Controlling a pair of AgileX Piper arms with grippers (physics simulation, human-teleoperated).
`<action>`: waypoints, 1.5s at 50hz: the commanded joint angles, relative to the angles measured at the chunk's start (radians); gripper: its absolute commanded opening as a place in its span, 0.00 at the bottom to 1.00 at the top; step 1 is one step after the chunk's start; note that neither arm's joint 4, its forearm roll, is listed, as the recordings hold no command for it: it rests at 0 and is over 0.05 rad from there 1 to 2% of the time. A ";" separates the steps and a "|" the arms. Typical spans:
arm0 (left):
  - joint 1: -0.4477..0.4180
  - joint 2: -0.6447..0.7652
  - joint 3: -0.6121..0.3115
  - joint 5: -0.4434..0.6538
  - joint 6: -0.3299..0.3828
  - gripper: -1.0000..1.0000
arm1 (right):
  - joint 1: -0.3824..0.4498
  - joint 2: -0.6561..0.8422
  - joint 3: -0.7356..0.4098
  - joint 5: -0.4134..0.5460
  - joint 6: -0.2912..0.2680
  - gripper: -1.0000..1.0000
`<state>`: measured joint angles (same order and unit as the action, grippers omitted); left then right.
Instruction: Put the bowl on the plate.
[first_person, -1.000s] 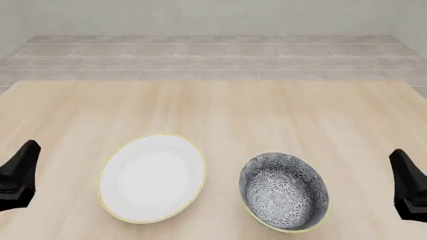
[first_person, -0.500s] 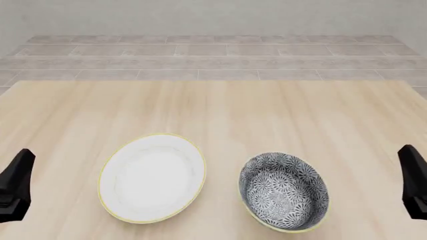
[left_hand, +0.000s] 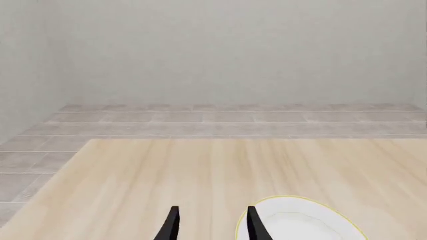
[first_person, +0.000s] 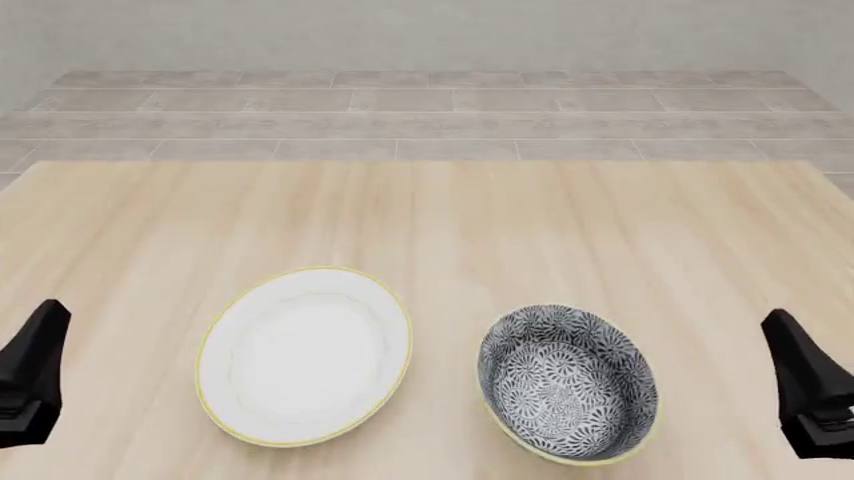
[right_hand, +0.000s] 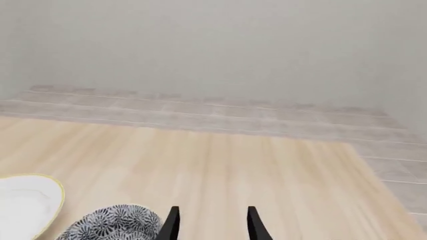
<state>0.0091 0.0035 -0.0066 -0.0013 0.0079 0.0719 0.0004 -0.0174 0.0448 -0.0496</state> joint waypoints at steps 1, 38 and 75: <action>-0.004 -0.001 0.000 0.001 0.001 1.00 | 0.048 0.000 0.017 0.032 -0.024 1.00; -0.009 -0.001 0.000 0.002 0.007 1.00 | 0.172 0.620 -0.401 -0.061 -0.059 1.00; -0.013 -0.001 0.000 0.001 0.008 1.00 | 0.208 0.733 -0.445 0.056 -0.112 1.00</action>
<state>-0.0029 0.0025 -0.0064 -0.0004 0.0151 0.2760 0.7017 -0.4641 0.0780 -0.1426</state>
